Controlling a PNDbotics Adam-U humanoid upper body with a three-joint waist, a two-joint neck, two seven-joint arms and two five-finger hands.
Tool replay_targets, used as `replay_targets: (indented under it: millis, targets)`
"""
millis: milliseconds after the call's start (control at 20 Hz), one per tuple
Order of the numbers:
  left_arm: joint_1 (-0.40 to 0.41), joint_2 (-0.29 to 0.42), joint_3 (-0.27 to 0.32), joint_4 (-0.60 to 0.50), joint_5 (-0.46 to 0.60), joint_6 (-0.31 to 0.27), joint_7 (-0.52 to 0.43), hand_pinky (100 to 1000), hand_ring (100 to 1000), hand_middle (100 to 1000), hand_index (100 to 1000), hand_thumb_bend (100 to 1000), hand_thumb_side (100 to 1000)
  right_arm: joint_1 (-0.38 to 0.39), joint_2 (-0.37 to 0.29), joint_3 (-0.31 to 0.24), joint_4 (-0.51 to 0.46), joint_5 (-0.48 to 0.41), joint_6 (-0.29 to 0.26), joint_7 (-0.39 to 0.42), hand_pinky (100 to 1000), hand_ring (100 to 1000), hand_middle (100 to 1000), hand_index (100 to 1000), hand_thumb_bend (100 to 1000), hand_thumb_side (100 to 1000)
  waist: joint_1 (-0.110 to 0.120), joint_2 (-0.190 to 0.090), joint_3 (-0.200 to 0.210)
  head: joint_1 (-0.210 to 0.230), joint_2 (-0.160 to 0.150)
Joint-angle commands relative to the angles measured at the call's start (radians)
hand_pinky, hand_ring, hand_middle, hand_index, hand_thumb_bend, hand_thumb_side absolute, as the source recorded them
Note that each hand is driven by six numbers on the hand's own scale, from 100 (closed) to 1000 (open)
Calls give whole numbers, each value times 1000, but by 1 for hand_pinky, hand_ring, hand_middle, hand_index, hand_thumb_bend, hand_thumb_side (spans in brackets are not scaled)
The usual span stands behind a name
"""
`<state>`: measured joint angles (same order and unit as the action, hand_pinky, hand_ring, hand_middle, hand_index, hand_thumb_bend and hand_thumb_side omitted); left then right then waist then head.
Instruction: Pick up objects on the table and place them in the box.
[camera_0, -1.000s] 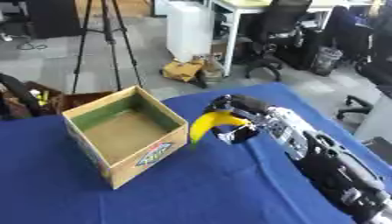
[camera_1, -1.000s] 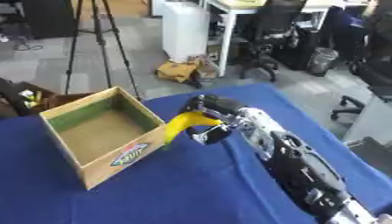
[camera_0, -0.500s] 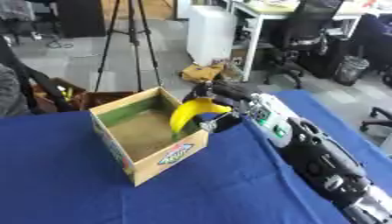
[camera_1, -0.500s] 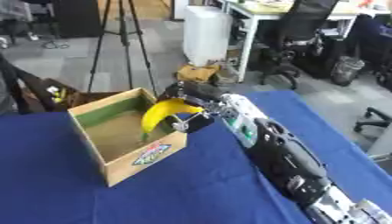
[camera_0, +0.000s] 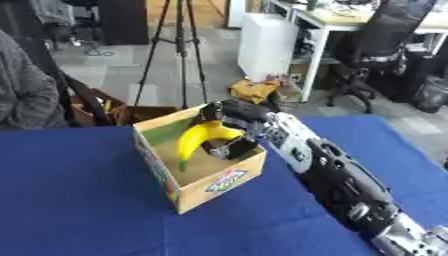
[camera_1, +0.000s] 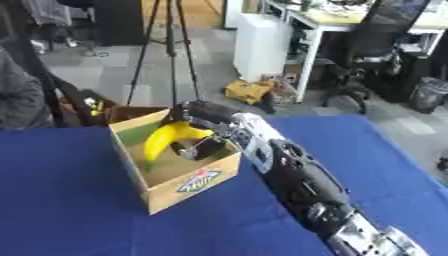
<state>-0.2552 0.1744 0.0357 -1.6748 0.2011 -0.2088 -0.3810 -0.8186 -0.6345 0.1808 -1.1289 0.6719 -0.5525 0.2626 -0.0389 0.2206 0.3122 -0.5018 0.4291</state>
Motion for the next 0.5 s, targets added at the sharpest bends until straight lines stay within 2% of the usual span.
replay_targets:
  millis: [50,500]
  targets:
    - [-12,7,-7,-24,7,-5,-8,727,703,480,669,219,973,-20,-11,-3,22,39,-12,7,746,787,644,728,100,238,7,-9,5,-13,-14]
    - [-6,1,-7,-23,-5,-15,-11,728,706,479,670,216,986,-9,1,-22,123,147,-14,-23,744,800,646,729,100,280,17,19,9,-23,-17]
